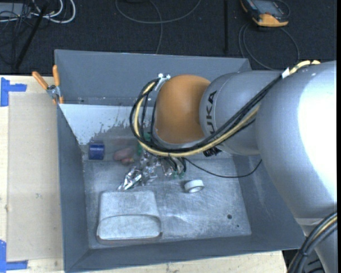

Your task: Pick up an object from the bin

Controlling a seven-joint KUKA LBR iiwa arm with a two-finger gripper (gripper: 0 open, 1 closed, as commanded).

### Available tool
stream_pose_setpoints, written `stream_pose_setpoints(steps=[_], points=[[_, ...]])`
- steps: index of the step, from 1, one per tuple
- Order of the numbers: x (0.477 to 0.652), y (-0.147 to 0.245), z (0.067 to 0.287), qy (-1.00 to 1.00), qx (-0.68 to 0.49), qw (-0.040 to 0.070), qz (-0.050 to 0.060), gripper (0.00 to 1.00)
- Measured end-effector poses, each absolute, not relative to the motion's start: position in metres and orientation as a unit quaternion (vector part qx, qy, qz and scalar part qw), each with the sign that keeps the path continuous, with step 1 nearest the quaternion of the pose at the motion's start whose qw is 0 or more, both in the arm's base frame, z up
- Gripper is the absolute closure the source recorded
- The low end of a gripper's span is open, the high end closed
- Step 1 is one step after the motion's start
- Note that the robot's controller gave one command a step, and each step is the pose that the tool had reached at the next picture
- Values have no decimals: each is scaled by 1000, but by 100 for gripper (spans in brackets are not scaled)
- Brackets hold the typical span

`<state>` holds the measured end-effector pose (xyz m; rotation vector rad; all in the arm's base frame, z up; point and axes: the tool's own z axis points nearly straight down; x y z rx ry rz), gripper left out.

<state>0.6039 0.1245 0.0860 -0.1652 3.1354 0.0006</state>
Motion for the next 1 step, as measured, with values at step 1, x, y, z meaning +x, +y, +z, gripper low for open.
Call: stream_pose_setpoints(steps=[1], points=[[581,123,232,1000,-23,4,1,100]])
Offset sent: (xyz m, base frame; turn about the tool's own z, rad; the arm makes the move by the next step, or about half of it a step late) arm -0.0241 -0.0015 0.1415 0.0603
